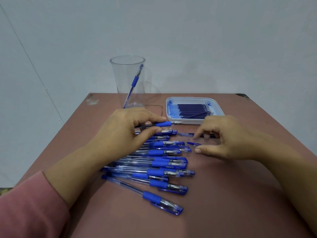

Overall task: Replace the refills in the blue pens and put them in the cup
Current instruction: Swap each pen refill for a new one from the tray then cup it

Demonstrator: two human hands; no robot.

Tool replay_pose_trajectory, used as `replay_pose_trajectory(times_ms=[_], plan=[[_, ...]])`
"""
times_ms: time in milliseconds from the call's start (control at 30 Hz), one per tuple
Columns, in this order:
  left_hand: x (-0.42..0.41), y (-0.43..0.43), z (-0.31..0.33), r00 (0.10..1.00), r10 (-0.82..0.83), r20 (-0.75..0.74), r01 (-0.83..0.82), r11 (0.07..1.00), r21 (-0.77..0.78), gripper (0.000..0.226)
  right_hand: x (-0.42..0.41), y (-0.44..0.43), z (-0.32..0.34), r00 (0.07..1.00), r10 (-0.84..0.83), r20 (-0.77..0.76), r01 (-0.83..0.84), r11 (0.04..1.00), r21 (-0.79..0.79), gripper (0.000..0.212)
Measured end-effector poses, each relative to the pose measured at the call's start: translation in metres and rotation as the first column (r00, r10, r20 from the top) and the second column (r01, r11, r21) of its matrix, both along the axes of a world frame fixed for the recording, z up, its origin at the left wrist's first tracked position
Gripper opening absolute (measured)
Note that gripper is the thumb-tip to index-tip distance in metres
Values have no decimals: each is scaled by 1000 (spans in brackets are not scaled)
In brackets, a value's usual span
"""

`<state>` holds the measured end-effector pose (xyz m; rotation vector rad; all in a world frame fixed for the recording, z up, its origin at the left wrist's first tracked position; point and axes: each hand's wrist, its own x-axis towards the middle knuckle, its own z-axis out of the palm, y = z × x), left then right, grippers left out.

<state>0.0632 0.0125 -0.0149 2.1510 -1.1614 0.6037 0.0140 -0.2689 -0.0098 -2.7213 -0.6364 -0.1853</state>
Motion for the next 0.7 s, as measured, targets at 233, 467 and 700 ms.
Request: replay_pose_trajectory(times_ms=[233, 467, 700], plan=[[0, 0, 0, 1000, -23, -1, 23, 1000, 18, 28, -5, 4, 2, 997, -48, -53, 43, 995, -94, 11], [0, 0, -1, 1000, -30, -3, 30, 999, 32, 28, -3, 9, 6, 990, -133, 49, 124, 981, 150, 9], [-1, -2, -2, 999, -30, -20, 31, 999, 35, 28, -5, 26, 5, 977, -46, 206, -16, 957, 288, 16]])
